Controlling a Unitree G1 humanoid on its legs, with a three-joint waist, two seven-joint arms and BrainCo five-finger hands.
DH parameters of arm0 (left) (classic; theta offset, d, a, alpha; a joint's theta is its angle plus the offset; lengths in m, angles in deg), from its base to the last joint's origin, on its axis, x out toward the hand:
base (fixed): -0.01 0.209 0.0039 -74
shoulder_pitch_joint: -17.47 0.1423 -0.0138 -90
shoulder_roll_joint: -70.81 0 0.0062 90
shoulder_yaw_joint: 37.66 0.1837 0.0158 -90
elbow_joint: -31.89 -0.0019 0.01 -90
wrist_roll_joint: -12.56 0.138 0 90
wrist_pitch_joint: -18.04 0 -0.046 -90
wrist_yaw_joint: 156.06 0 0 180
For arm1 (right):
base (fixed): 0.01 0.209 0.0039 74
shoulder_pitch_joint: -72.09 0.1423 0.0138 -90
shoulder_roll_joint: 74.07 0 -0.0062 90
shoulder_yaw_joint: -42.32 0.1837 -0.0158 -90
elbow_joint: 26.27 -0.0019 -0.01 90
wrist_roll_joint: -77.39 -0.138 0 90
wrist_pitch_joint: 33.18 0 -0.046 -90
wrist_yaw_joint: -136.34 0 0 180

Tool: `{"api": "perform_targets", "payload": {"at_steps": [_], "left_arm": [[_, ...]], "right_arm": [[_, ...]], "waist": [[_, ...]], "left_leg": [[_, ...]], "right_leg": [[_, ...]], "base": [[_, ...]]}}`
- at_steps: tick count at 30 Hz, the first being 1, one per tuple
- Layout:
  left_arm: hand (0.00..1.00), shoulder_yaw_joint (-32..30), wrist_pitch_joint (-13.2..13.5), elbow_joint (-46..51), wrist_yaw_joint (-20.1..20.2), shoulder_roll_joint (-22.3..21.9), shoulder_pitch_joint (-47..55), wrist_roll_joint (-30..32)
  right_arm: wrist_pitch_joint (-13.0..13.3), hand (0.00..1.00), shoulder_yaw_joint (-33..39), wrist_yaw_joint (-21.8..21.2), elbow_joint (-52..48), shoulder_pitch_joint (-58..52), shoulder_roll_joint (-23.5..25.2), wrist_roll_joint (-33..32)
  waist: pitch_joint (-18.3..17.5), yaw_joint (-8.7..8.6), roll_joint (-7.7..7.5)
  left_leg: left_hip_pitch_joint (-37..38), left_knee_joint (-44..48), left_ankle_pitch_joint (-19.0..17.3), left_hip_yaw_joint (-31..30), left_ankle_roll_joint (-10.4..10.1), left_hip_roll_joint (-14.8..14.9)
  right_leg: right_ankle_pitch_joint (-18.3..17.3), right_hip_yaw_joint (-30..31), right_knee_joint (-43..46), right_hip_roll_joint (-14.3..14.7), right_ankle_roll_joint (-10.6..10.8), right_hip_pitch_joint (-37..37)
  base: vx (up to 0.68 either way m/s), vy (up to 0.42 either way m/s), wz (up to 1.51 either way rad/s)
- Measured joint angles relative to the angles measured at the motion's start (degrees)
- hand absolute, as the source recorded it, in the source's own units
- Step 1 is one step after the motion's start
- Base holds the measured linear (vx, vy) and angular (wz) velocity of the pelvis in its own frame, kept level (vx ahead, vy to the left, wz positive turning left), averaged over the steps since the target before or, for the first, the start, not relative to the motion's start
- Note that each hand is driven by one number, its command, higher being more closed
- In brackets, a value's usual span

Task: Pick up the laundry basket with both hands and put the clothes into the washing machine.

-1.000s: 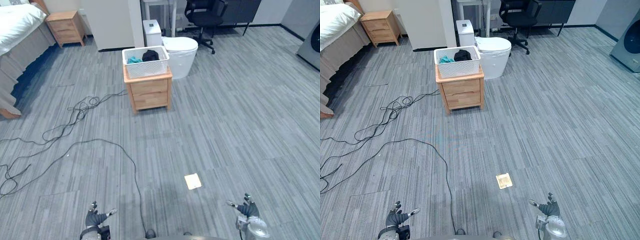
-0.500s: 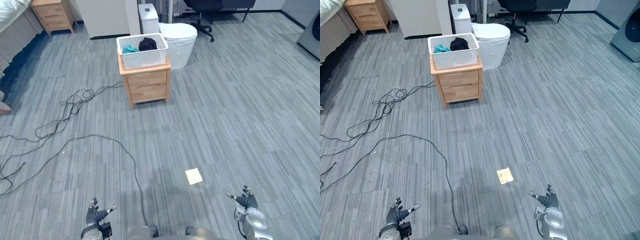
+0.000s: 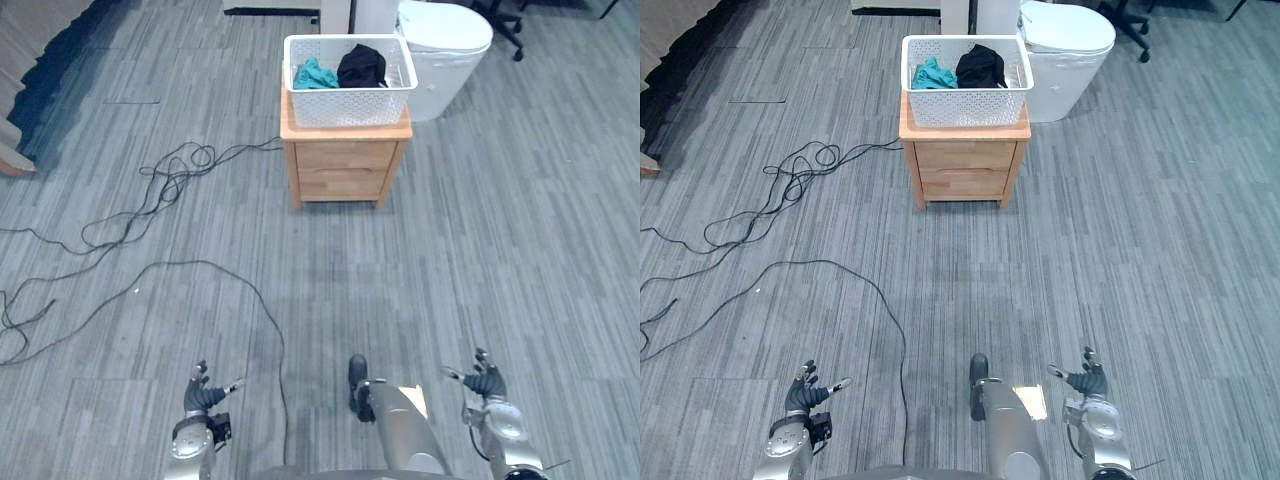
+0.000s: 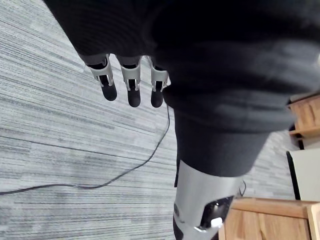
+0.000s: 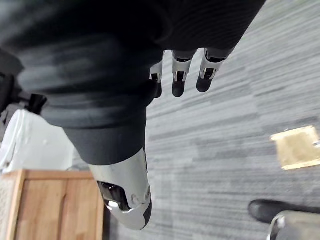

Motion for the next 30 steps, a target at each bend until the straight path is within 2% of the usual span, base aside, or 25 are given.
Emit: {"api": "perform_targets", "payload": {"at_steps": [2,4,5,7,8,9,10,11,12,13,14,15,16,17,18,20,21,22,23,24,25,26,28,29,30], "left_arm": [[0.00,0.40,-0.04,1.13,0.09,-0.96,0.24,-0.01],[0.00,0.42,-0.04,2.06,0.90,-1.73,0.41,-0.01],[0.00,0.48,-0.05,2.17,1.07,-2.12,0.69,-0.01],[0.00,0.88,-0.06,2.09,1.08,-2.60,1.14,-0.01],[0.00,0.93,-0.05,2.00,1.09,-3.21,1.87,-0.01],[0.00,0.92,-0.02,1.76,1.09,-3.22,2.60,0.00],[0.00,0.84,-0.12,0.22,1.02,-2.93,2.29,-0.01],[0.00,0.67,-0.09,0.19,0.99,-2.38,2.16,-0.02],[0.00,0.79,-0.09,0.24,0.98,-2.42,2.18,-0.02],[0.00,1.10,-0.09,0.14,1.04,-2.73,2.64,-0.04],[0.00,1.32,-0.14,-0.50,1.00,-2.85,2.81,-0.06],[0.00,1.79,-0.14,-0.79,1.00,-2.56,2.62,-0.06],[0.00,3.16,-0.19,-1.10,0.98,-1.95,2.25,-0.04],[0.00,3.52,-0.14,-1.11,0.99,-1.85,2.10,-0.03],[0.00,3.49,-0.14,-1.20,0.98,-1.54,2.12,-0.04],[0.00,3.50,-0.15,-1.42,1.02,-0.86,2.02,-0.02],[0.00,3.49,-0.15,-1.51,1.03,-0.82,1.90,-0.01],[0.00,3.22,-0.17,-2.06,1.01,-0.74,1.41,-0.02],[0.00,3.20,-0.17,-2.58,1.01,-0.46,0.91,-0.01],[0.00,3.24,-0.16,-2.71,1.01,-0.02,0.89,0.01],[0.00,3.30,-0.19,-3.66,1.06,0.30,0.78,0.12],[0.00,3.10,-0.59,-5.10,1.01,-0.96,0.00,0.20],[0.00,2.75,-0.55,-5.15,1.01,-1.99,0.16,0.62],[0.00,2.66,-0.56,-5.02,1.03,-2.80,-0.39,0.65],[0.00,2.47,-0.55,-4.03,1.03,-3.66,-0.41,0.66]], "right_arm": [[0.68,0.00,-0.01,0.07,-1.16,-0.11,0.94,-0.13],[0.62,0.00,-0.51,0.05,-2.25,-0.19,1.12,-0.14],[0.59,0.00,-1.11,-0.01,-2.58,0.05,0.92,-0.11],[0.57,0.00,-0.87,0.07,-2.38,0.38,0.94,-0.12],[0.63,0.00,-0.71,0.12,-1.88,0.35,0.54,-0.12],[0.63,0.00,-0.81,0.14,-1.17,0.50,0.22,-0.06],[0.35,0.00,-1.21,0.16,1.10,1.22,0.58,0.08],[0.38,0.00,-1.41,0.12,1.21,1.15,0.48,0.12],[0.35,0.00,-1.39,0.14,1.29,1.10,0.44,0.25],[0.34,0.00,-1.50,0.12,1.36,0.97,0.55,0.73],[0.32,0.00,-1.81,0.04,1.46,0.74,0.72,1.21],[0.32,0.00,-2.14,0.04,1.58,0.65,0.75,1.42],[0.28,0.00,-2.71,-0.02,1.90,0.55,0.85,2.39],[0.27,0.00,-3.64,-0.05,1.88,0.22,1.07,2.66],[0.34,0.00,-4.45,-0.10,1.80,0.00,1.26,2.87],[0.42,0.00,-5.23,-0.15,1.73,0.48,1.48,2.87],[0.42,0.00,-5.22,-0.16,1.74,0.41,1.53,2.87],[0.41,0.00,-5.18,-0.17,1.78,0.19,1.54,2.86],[0.39,0.00,-5.00,-0.16,1.85,-0.04,1.48,2.86],[0.41,0.00,-4.93,-0.14,1.86,-0.27,1.48,2.85],[0.40,0.00,-4.91,-0.11,2.07,-1.41,1.38,2.86],[0.21,0.00,-4.71,-0.06,2.78,-1.44,0.51,2.86],[0.23,0.00,-4.49,-0.10,1.80,-1.64,0.46,2.84],[0.24,0.00,-4.06,-0.12,1.67,-1.94,0.54,2.84],[0.17,0.00,-3.87,-0.13,1.30,-2.71,0.67,2.82]], "waist": [[0.03,2.19,-0.72],[0.12,3.84,-0.76],[0.23,4.19,-0.79],[0.29,4.23,-0.66],[-0.44,4.31,0.40],[-0.57,4.81,0.70],[-1.29,5.53,-1.04],[-1.81,5.32,-1.85],[-1.98,5.34,-2.16],[-2.04,5.44,-2.55],[-2.03,4.96,-2.65],[-2.03,4.38,-2.67],[-2.01,3.55,-2.70],[-2.03,2.97,-2.74],[-2.12,2.58,-2.84],[-2.12,2.09,-2.43],[-1.93,2.13,-2.10],[-2.06,2.09,-2.33],[-2.28,1.95,-2.76],[-2.56,1.92,-3.28],[-3.19,1.89,-4.88],[-3.55,2.30,-3.48],[-4.03,2.23,-2.12],[-3.50,1.75,-1.29],[-3.34,1.88,-0.89]], "left_leg": [[-7.19,1.77,-2.90,2.05,1.58,0.53],[-13.07,-3.90,-5.51,2.88,1.17,0.02],[-15.90,-10.75,-6.49,3.44,1.09,-1.12],[-17.36,-27.02,-5.50,2.97,-0.06,-3.23],[-15.86,-41.87,-1.99,1.47,-3.23,-4.13],[-15.38,-44.74,3.57,1.10,-2.26,-4.12],[-14.93,-43.26,3.56,2.16,1.87,-5.95],[-14.87,-42.42,1.45,3.32,3.79,-7.22],[-14.25,-42.36,0.62,4.53,4.27,-7.40],[-11.72,-42.67,-0.87,6.01,5.56,-8.41],[-8.15,-43.39,-2.53,7.01,6.84,-9.55],[-6.21,-43.96,-3.47,7.27,7.15,-10.06],[-2.24,-44.83,-4.85,7.12,7.91,-10.86],[2.15,-46.32,-5.61,7.34,8.02,-10.95],[5.12,-48.10,-5.62,7.35,8.02,-10.77],[10.17,-51.40,-5.62,7.48,8.00,-9.27],[11.06,-51.89,-5.62,7.60,7.98,-8.97],[11.89,-52.00,-5.86,7.42,7.54,-8.15],[12.69,-52.02,-6.82,6.81,5.84,-7.62],[13.17,-52.00,-7.55,6.49,4.55,-7.88],[13.94,-51.51,-9.15,5.10,1.97,-8.57],[14.96,-51.25,-9.91,4.08,1.15,-7.07],[14.86,-49.07,-9.44,3.19,0.30,-5.50],[13.09,-43.75,-9.43,2.55,0.23,-4.21],[9.98,-34.70,-8.30,1.84,-1.51,-2.62]], "right_leg": [[-0.12,2.52,-3.84,0.05,-0.15,6.00],[-1.31,3.99,-7.80,-0.40,0.29,11.08],[-3.47,5.15,-9.44,-1.08,1.51,14.22],[-6.56,6.81,-10.69,-2.30,3.28,17.89],[-8.60,8.60,-11.14,-2.65,4.32,19.42],[-9.92,10.24,-11.03,-2.67,4.99,20.12],[-11.33,12.22,-10.05,-4.67,5.90,20.24],[-11.47,13.37,-6.04,-6.69,6.34,18.47],[-11.67,14.03,-2.17,-7.33,7.46,17.04],[-11.03,14.42,6.92,-8.32,11.69,13.88],[-8.00,14.21,18.41,-9.57,18.44,9.99],[-6.92,14.08,24.87,-10.29,21.28,7.71],[-6.80,12.81,35.30,-11.54,21.20,4.00],[-7.99,10.68,40.36,-12.20,18.23,0.76],[-9.11,8.38,40.62,-12.62,16.20,-1.56],[-10.92,3.60,32.93,-12.25,13.07,-5.65],[-10.92,2.97,29.71,-12.04,13.03,-6.88],[-10.29,2.99,21.31,-11.06,13.23,-8.63],[-6.90,3.70,10.76,-9.56,13.12,-8.65],[-3.49,4.67,5.47,-9.21,12.87,-8.58],[7.05,7.31,1.11,-8.73,13.04,-8.56],[6.42,6.43,2.50,-7.94,12.57,-7.91],[3.48,5.42,3.08,-7.26,11.74,-7.20],[2.12,4.14,3.17,-6.89,10.98,-5.62],[0.86,2.94,2.35,-6.30,10.43,-3.04]], "base": [[0.63,-0.046,-0.47],[0.55,0.042,-0.55],[0.54,0.118,-0.44],[0.55,0.166,-0.44],[0.44,0.176,-0.59],[0.54,0.260,-0.86],[0.54,0.273,-0.66],[0.55,0.282,-0.53],[0.58,0.267,-0.44],[0.58,0.279,-0.47],[0.56,0.264,-0.37],[0.61,0.249,-0.01],[0.57,0.174,0.04],[0.64,0.146,0.02],[0.43,0.052,-0.04],[0.35,-0.006,-0.02],[0.36,-0.054,0.02],[0.36,-0.104,0.19],[0.36,-0.121,0.29],[0.39,-0.150,0.37],[0.41,-0.165,0.19],[0.40,-0.169,0.16],[0.38,-0.208,0.16],[0.41,-0.273,0.40],[0.30,-0.221,0.45]]}}
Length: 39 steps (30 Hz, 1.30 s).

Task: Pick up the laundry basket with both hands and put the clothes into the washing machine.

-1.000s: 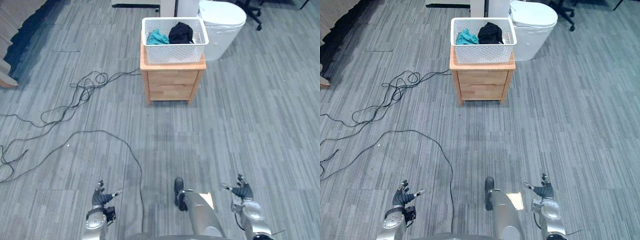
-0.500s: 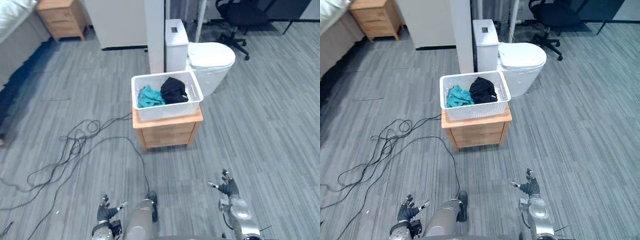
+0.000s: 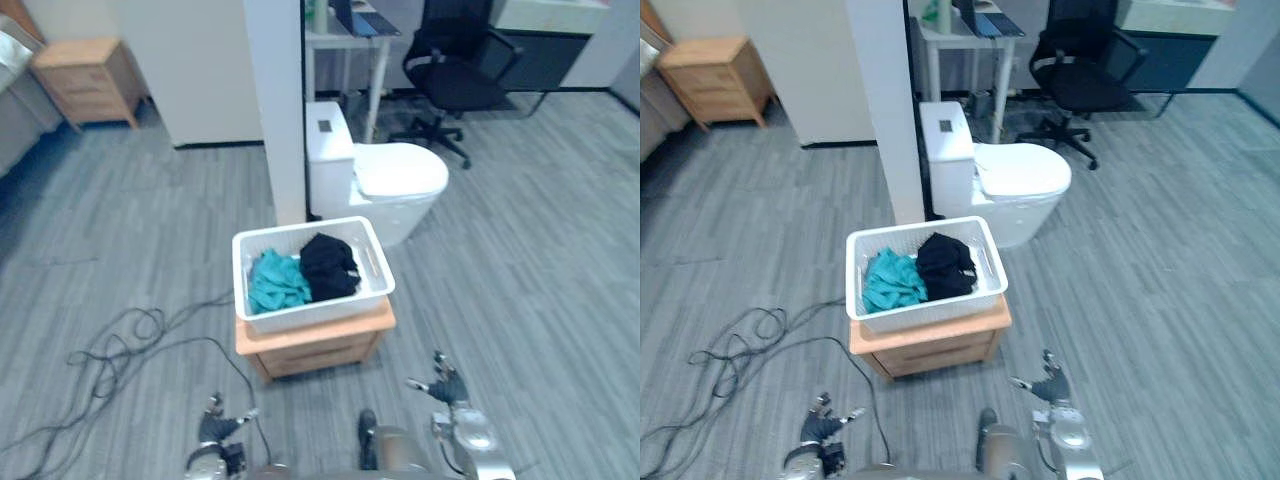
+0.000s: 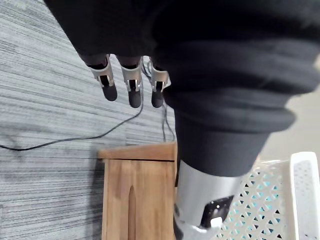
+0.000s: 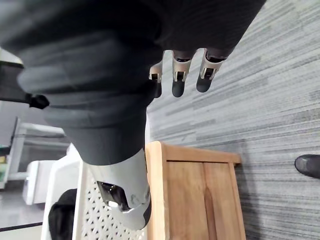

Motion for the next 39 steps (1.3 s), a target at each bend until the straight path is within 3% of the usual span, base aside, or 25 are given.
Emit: {"api": "perform_targets", "payload": {"at_steps": [2,4,6,8,11,17,20,28,33,39], "left_arm": [[0.00,-0.63,0.02,1.35,-0.08,-1.02,0.58,-0.07],[0.00,-0.99,-0.02,1.58,-0.09,-1.07,1.36,-0.08],[0.00,-1.00,-0.02,2.15,-0.09,-1.06,1.43,-0.05],[0.00,-1.05,-0.04,2.14,-0.15,-0.94,1.46,-0.05],[0.00,-1.71,0.03,1.99,-0.28,0.72,1.84,-0.03],[0.00,-2.34,0.02,3.22,-0.62,3.72,2.15,-0.04],[0.00,-4.61,0.10,7.47,-1.47,4.66,2.20,-0.17],[0.00,-3.79,0.59,11.98,-4.25,6.39,-1.89,-0.27],[0.00,0.27,0.58,8.53,-8.21,6.45,-14.28,-0.17],[0.00,1.23,0.32,0.24,-10.44,6.67,-26.76,-0.30]], "right_arm": [[-0.22,0.00,-0.04,0.19,-2.30,-2.22,0.46,-0.07],[-0.18,0.00,0.57,0.34,-3.90,-2.01,1.24,-0.10],[0.11,0.00,1.35,0.54,-4.48,-1.69,1.31,-0.10],[0.09,0.00,2.97,1.32,-4.24,-1.17,0.48,-0.06],[0.04,0.00,3.73,1.45,-3.72,-1.75,0.49,0.01],[0.09,0.00,5.43,1.69,-3.89,-1.06,-0.50,0.13],[0.11,0.00,5.45,1.76,-5.90,-0.89,-2.02,0.14],[0.34,0.00,1.97,2.68,-6.18,6.18,-5.72,0.16],[0.34,0.00,-4.46,3.86,-1.46,22.19,-6.39,0.28],[-0.05,0.00,-5.99,6.32,6.99,37.20,-6.42,-0.14]], "waist": [[0.44,0.56,-0.09],[0.38,0.56,-0.49],[0.02,0.54,-0.26],[-0.92,0.54,1.69],[-1.44,0.61,-0.35],[-1.79,0.49,-0.58],[-1.79,0.47,-0.56],[-1.95,0.33,-0.18],[2.54,0.46,0.30],[7.79,0.40,0.13]], "left_leg": [[-4.96,13.34,1.63,0.13,-1.76,3.58],[-7.48,14.41,0.49,1.41,-0.11,4.93],[-9.19,3.51,0.51,2.41,0.03,4.54],[-8.40,-10.11,3.52,2.15,-0.67,3.38],[-4.81,-17.72,6.71,2.39,0.27,0.09],[-1.67,-24.01,8.91,2.56,1.00,-2.52],[-1.47,-25.41,9.51,2.43,0.93,-2.67],[-3.01,-28.02,11.01,2.25,1.06,-2.81],[-9.50,-28.46,13.78,2.62,2.16,-3.20],[-15.27,-26.10,14.37,4.37,2.81,-3.50]], "right_leg": [[-1.19,-1.20,-2.02,1.17,-1.33,4.96],[-1.57,-1.52,-3.95,1.58,-1.78,7.68],[-1.45,-1.51,-5.68,1.54,-1.60,8.66],[-1.52,-1.62,-6.34,1.93,-0.27,9.34],[-0.69,-1.37,-9.74,-0.41,1.30,11.00],[-0.47,-1.27,-12.02,-1.39,1.69,12.35],[-0.39,-1.30,-12.47,-1.31,1.81,12.08],[0.96,-0.89,-14.05,-0.88,1.79,9.35],[4.22,0.82,-14.31,-0.97,1.64,2.46],[6.40,3.42,-13.04,-1.40,2.02,-3.88]], "base": [[0.26,-0.163,0.23],[0.23,-0.122,0.01],[0.15,-0.015,-0.02],[0.18,0.097,0.06],[0.15,0.080,0.15],[0.05,0.043,0.03],[0.00,0.000,0.00],[0.00,-0.001,-0.03],[-0.07,0.009,-0.15],[-0.12,0.019,-0.19]]}}
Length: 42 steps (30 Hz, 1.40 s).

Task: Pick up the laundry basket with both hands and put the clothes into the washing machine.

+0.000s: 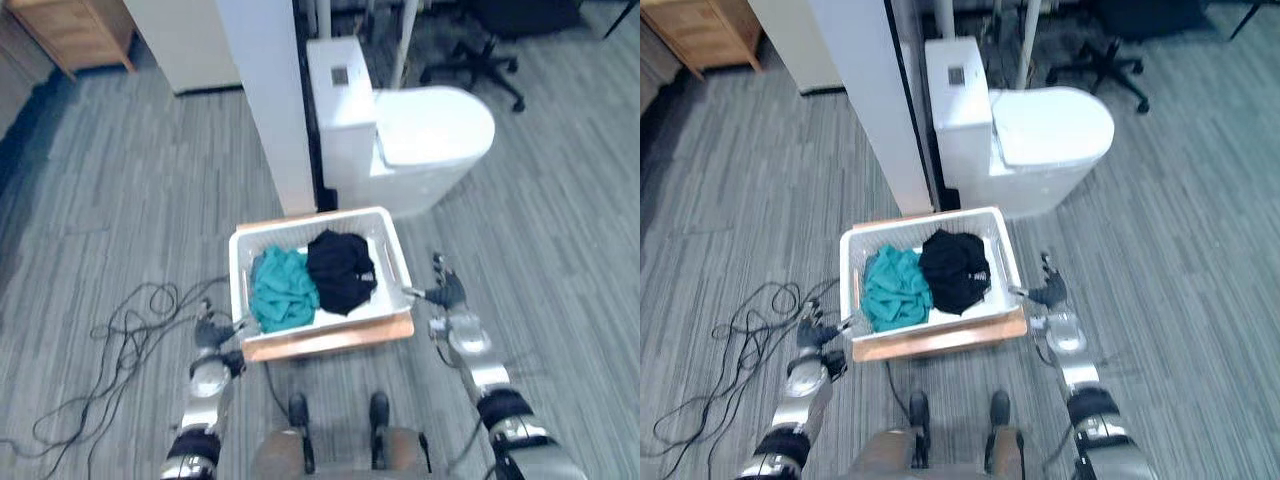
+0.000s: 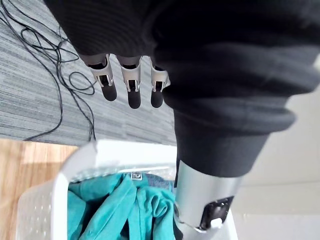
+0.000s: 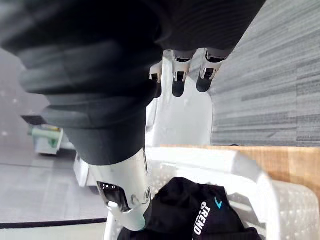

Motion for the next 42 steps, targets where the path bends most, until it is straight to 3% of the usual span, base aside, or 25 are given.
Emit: {"api": "perform_targets", "payload": {"at_steps": [7,8,9,10,20,30,31,35,42], "left_arm": [[0.00,2.67,-1.78,-5.95,-1.38,2.13,-13.30,-0.03],[1.00,4.17,-2.21,-6.77,-2.08,2.88,-15.61,-0.01],[1.00,4.49,-2.24,-6.78,-2.11,3.02,-16.36,0.00],[1.00,4.68,-2.29,-6.79,-2.13,3.04,-17.47,0.06],[1.00,8.49,-3.01,-5.58,-2.50,4.88,-19.98,0.18],[1.00,8.37,-3.15,26.39,-4.81,3.73,5.15,-0.43],[1.00,8.38,-2.88,31.58,-4.51,2.75,10.92,-0.69],[1.00,10.19,-1.04,39.13,-0.74,-0.41,22.83,-3.62],[1.00,10.85,-0.97,47.89,2.98,-1.79,35.90,-4.50]], "right_arm": [[-2.41,0.00,2.89,1.49,14.12,15.97,-0.34,-2.62],[-2.96,0.00,3.92,1.64,16.13,18.34,-0.29,-3.07],[-3.14,0.00,4.15,1.71,16.71,19.11,-0.27,-3.29],[-3.41,1.00,4.26,1.93,16.98,19.93,-0.27,-3.35],[-4.87,1.00,-0.21,1.28,16.56,21.46,-3.22,-2.00],[-4.67,1.00,0.51,4.37,-23.21,-4.24,-2.09,-0.11],[-4.45,1.00,0.73,4.32,-30.43,-9.61,-1.64,1.75],[-4.38,1.00,1.69,3.17,-38.50,-21.41,0.14,4.49],[-4.14,1.00,3.04,0.71,-48.02,-36.38,2.99,6.89]], "waist": [[6.55,0.02,-0.19],[7.48,0.01,-0.20],[7.57,0.04,-0.22],[7.59,0.03,-0.20],[8.30,-0.12,-0.20],[7.98,-0.34,-0.27],[6.78,-0.54,-0.34],[1.35,-0.47,-0.28],[-4.92,-0.66,-1.05]], "left_leg": [[-3.87,1.03,1.48,0.05,0.53,-0.06],[-4.27,1.08,1.69,-0.20,0.57,-0.07],[-4.70,1.08,1.78,-0.28,0.62,-0.10],[-5.49,1.08,1.97,-0.46,0.66,-0.17],[-7.32,0.82,2.67,-2.12,0.98,-0.96],[-0.14,-2.92,2.63,-1.96,0.88,-1.00],[0.88,-3.19,2.43,-1.93,0.65,-0.97],[3.74,-4.22,2.01,-2.30,0.08,-0.78],[8.53,-3.46,0.11,-1.20,-1.10,0.24]], "right_leg": [[1.96,0.56,0.60,-0.06,0.04,-3.82],[2.26,0.40,0.46,-0.07,0.05,-4.02],[2.38,0.36,0.47,-0.08,0.05,-4.44],[2.56,0.21,0.40,-0.14,0.01,-5.06],[3.68,-0.47,-1.75,-0.71,0.08,-5.40],[4.26,1.27,-5.63,-0.25,0.08,1.38],[4.23,1.55,-6.50,-0.17,0.12,2.61],[3.49,1.00,-7.28,-0.02,0.83,5.59],[1.25,2.18,-5.46,0.91,0.43,9.07]], "base": [[-0.10,-0.001,-0.02],[-0.06,-0.003,0.06],[-0.07,0.001,0.07],[-0.04,0.004,0.09],[0.00,0.003,0.05],[0.04,0.000,-0.05],[0.03,0.003,-0.02],[0.06,-0.015,0.04],[0.03,-0.013,-0.07]]}}
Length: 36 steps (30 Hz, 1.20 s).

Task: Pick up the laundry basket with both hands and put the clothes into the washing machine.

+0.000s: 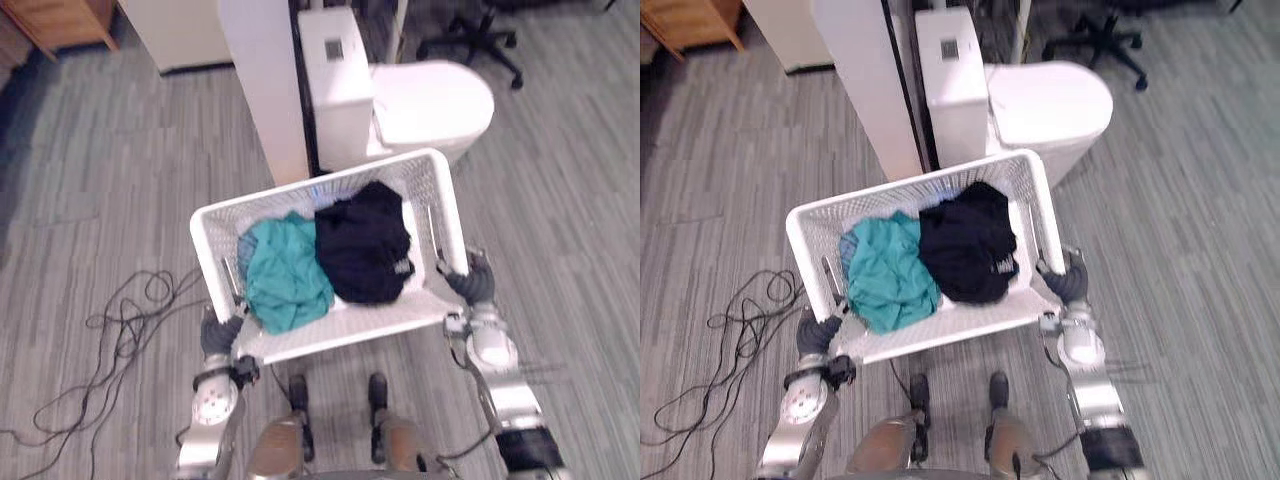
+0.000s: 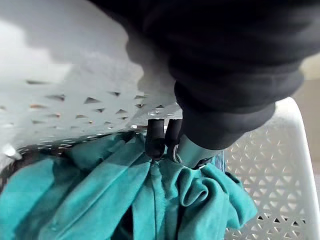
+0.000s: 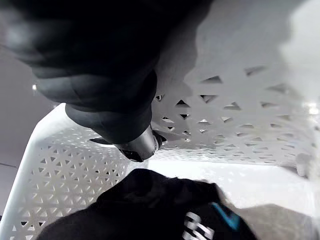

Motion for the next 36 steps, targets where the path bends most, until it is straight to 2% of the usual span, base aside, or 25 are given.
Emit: {"api": "perform_targets", "payload": {"at_steps": [4,9,10,11,12,14,15,16,17,19,20,21,22,23,24,27,28,29,30,31,32,33,34,35,36], "left_arm": [[1.00,0.20,-0.29,0.22,1.39,-0.25,0.91,0.14],[1.00,0.60,-0.73,0.23,1.84,0.50,1.44,0.15],[1.00,0.59,-0.76,0.20,1.98,0.63,1.15,0.16],[1.00,0.54,-1.04,0.11,2.26,0.92,0.57,0.21],[1.00,0.50,-1.18,-0.05,2.30,1.17,0.22,0.21],[1.00,-0.03,-1.64,-1.70,2.48,1.73,-0.54,0.20],[1.00,-0.02,-1.87,-2.34,2.56,1.52,-0.43,0.11],[1.00,-0.02,-2.02,-2.66,2.65,1.30,-0.40,0.04],[1.00,-0.02,-2.43,-3.09,3.30,0.88,-0.52,0.04],[1.00,0.03,-2.47,-4.43,3.93,0.38,-0.66,-0.03],[1.00,0.08,-2.54,-5.57,4.28,-0.28,-0.76,-0.18],[1.00,0.09,-2.58,-6.52,4.73,-0.70,-0.71,-0.36],[1.00,0.14,-2.59,-7.26,4.93,-0.99,-0.61,-0.67],[1.00,0.42,-2.72,-7.79,4.99,-2.30,-0.10,-1.07],[1.00,0.44,-2.74,-7.80,4.99,-3.21,0.18,-1.15],[1.00,0.54,-2.73,-7.80,4.99,-3.48,0.61,-1.23],[1.00,0.53,-2.72,-7.80,5.00,-3.41,0.75,-1.31],[1.00,0.40,-2.73,-7.76,4.99,-3.41,0.97,-1.59],[1.00,0.06,-2.74,-7.67,4.97,-3.73,0.97,-1.80],[1.00,-0.05,-2.81,-7.57,4.92,-3.90,1.01,-1.80],[1.00,-0.26,-2.80,-7.18,4.89,-3.93,1.60,-1.80],[1.00,-0.32,-2.79,-6.98,4.88,-3.91,1.75,-1.80],[1.00,-0.46,-2.78,-6.89,4.81,-3.79,1.56,-1.80],[1.00,-0.53,-2.90,-6.96,4.72,-3.56,1.18,-1.81],[1.00,-0.51,-3.13,-6.95,4.72,-3.58,1.12,-1.81]], "right_arm": [[0.03,1.00,1.31,-0.71,-1.48,-3.93,1.39,0.03],[0.04,1.00,1.33,-0.85,-1.47,-5.25,1.85,-0.22],[0.04,1.00,1.33,-0.85,-1.30,-5.16,1.77,-0.36],[0.04,1.00,1.41,-0.85,-0.39,-4.81,1.76,-0.91],[0.05,1.00,1.43,-0.87,0.17,-4.52,1.78,-1.07],[0.15,1.00,1.44,-1.06,4.64,-2.67,2.59,-1.39],[0.15,1.00,1.43,-1.41,5.89,-2.45,2.46,-1.64],[0.14,1.00,1.46,-1.71,6.41,-2.41,2.29,-1.77],[0.04,1.00,1.46,-2.00,6.72,-2.48,1.47,-2.28],[-0.25,1.00,1.44,-2.21,6.80,-2.60,0.64,-2.27],[-0.40,1.00,1.33,-2.23,6.81,-2.70,0.19,-2.29],[-0.50,1.00,1.29,-2.23,6.82,-2.71,-0.47,-2.28],[-0.51,1.00,1.24,-2.26,6.79,-2.63,-1.19,-2.27],[-0.52,1.00,1.16,-2.26,6.79,-2.21,-2.43,-2.27],[-0.52,1.00,1.16,-2.26,6.78,-1.99,-3.14,-2.28],[-0.57,1.00,0.63,-2.37,6.77,-1.62,-4.36,-2.28],[-0.58,1.00,0.54,-2.42,6.77,-1.37,-4.36,-2.28],[-0.60,1.00,0.18,-2.51,6.78,-0.61,-4.50,-2.26],[-0.62,1.00,-0.31,-2.54,6.75,0.15,-4.78,-2.25],[-0.67,1.00,-0.56,-2.46,6.72,0.14,-4.80,-2.24],[-0.69,1.00,-1.07,-2.21,6.72,0.05,-4.72,-2.23],[-0.68,1.00,-1.11,-2.18,6.70,0.02,-4.49,-2.23],[-0.68,1.00,-1.01,-2.09,6.73,-0.11,-3.76,-2.23],[-0.70,1.00,-0.80,-2.10,6.82,-0.11,-3.40,-2.08],[-0.72,1.00,-0.62,-2.13,7.06,-0.14,-3.30,-1.90]], "waist": [[-1.36,-1.17,-0.11],[-2.40,-2.03,-0.36],[-2.52,-2.87,-0.16],[-2.55,-3.33,-0.17],[-2.55,-3.34,-0.14],[-2.66,-3.02,-0.38],[-2.78,-2.93,-0.39],[-2.90,-2.97,-0.18],[-2.99,-3.27,0.92],[-3.10,-2.97,1.21],[-3.08,-2.72,1.56],[-3.02,-2.48,1.67],[-3.04,-2.36,1.94],[-3.08,-2.06,2.42],[-3.05,-1.21,2.37],[-2.88,0.94,3.17],[-2.83,0.96,3.35],[-2.90,1.04,3.91],[-3.02,1.54,4.62],[-3.12,2.27,4.66],[-4.19,2.80,4.64],[-4.87,2.76,4.51],[-5.49,2.28,3.34],[-5.48,1.95,2.16],[-5.46,1.76,2.07]], "left_leg": [[0.17,1.85,-1.92,2.71,-0.37,0.46],[-0.66,9.02,-7.62,13.01,-0.22,2.58],[-1.60,11.56,-9.13,16.10,0.14,3.86],[-1.48,12.04,-9.51,20.25,0.18,5.22],[-1.29,12.14,-9.58,22.37,0.26,6.08],[1.92,11.58,-10.09,30.36,-0.35,7.74],[3.74,11.87,-10.96,32.90,-1.60,7.93],[4.43,12.59,-11.71,33.86,-2.47,8.34],[4.86,16.60,-13.77,35.02,-3.46,11.09],[4.30,26.10,-15.06,33.95,-1.71,16.47],[2.11,36.05,-14.53,30.14,3.96,20.82],[-0.55,43.32,-12.18,25.13,8.70,22.83],[-2.20,47.37,-11.02,20.46,9.90,22.73],[-5.39,51.65,-13.14,10.94,6.82,18.66],[-8.26,52.38,-15.17,4.41,4.78,12.45],[-14.22,42.02,-17.26,-3.62,2.70,1.86],[-15.27,38.40,-16.95,-4.55,2.17,0.77],[-16.81,29.96,-15.19,-5.21,-0.65,-0.56],[-17.16,22.62,-12.01,-4.92,-2.07,-0.75],[-16.49,21.70,-9.70,-4.50,-1.40,-0.75],[-15.48,22.12,-7.87,-4.30,2.15,-1.54],[-15.55,22.75,-7.95,-3.96,4.26,-1.87],[-14.42,22.75,-9.56,-2.74,7.18,-2.64],[-12.64,22.97,-11.02,-0.90,9.12,-4.02],[-11.48,23.05,-12.05,-0.59,9.52,-4.62]], "right_leg": [[0.05,3.15,0.06,0.49,-0.03,-1.03],[2.75,14.22,0.11,2.84,0.88,-4.94],[2.68,14.56,-0.64,3.12,-0.88,-5.99],[2.39,7.37,-0.27,1.86,-5.32,-7.94],[2.19,2.07,0.84,0.73,-7.12,-9.07],[-1.50,-24.21,9.53,-5.38,-11.23,-11.66],[-1.53,-28.97,11.02,-6.67,-11.32,-10.73],[-0.30,-29.69,11.22,-6.76,-9.66,-10.43],[-0.54,-26.25,11.19,-3.90,-7.52,-10.79],[-2.00,-22.57,11.27,-0.51,-7.99,-10.56],[-2.96,-20.31,11.67,2.13,-8.82,-9.57],[-3.77,-18.14,11.97,3.88,-9.43,-8.46],[-4.25,-16.51,12.01,4.89,-9.63,-7.66],[-4.92,-13.23,12.06,6.26,-10.22,-6.38],[-5.43,-9.62,12.03,6.86,-10.82,-5.38],[-5.75,-4.51,8.96,6.92,-11.19,-0.90],[-5.78,-3.76,7.98,6.92,-11.13,0.06],[-5.93,-2.44,6.31,6.94,-10.87,1.63],[-6.51,-0.86,5.53,7.12,-9.87,2.74],[-7.02,0.50,5.56,7.15,-9.16,3.38],[-8.55,2.85,5.87,7.01,-7.82,4.49],[-9.62,3.41,6.69,6.69,-7.19,4.33],[-12.38,3.65,11.47,5.04,-4.49,3.11],[-16.00,3.99,20.80,3.15,0.73,0.03],[-16.96,3.85,26.32,2.49,3.66,-1.71]], "base": [[-0.04,0.010,-0.48],[-0.01,0.036,-1.26],[-0.03,0.028,-1.50],[-0.03,0.025,-1.52],[-0.02,0.005,-1.70],[0.03,-0.040,-1.80],[0.07,-0.071,-1.50],[0.10,-0.108,-1.44],[0.14,-0.159,-1.41],[0.19,-0.219,-1.47],[0.23,-0.217,-1.36],[0.20,-0.154,-1.23],[0.23,-0.050,-1.33],[0.25,0.046,-1.55],[0.26,0.077,-1.58],[0.27,0.113,-1.41],[0.28,0.148,-1.08],[0.30,0.161,-1.05],[0.31,0.166,-1.15],[0.38,0.192,-1.15],[0.36,0.184,-0.83],[0.51,0.238,-0.65],[0.52,0.218,-0.34],[0.50,0.201,-0.27],[0.47,0.189,-0.20]]}}
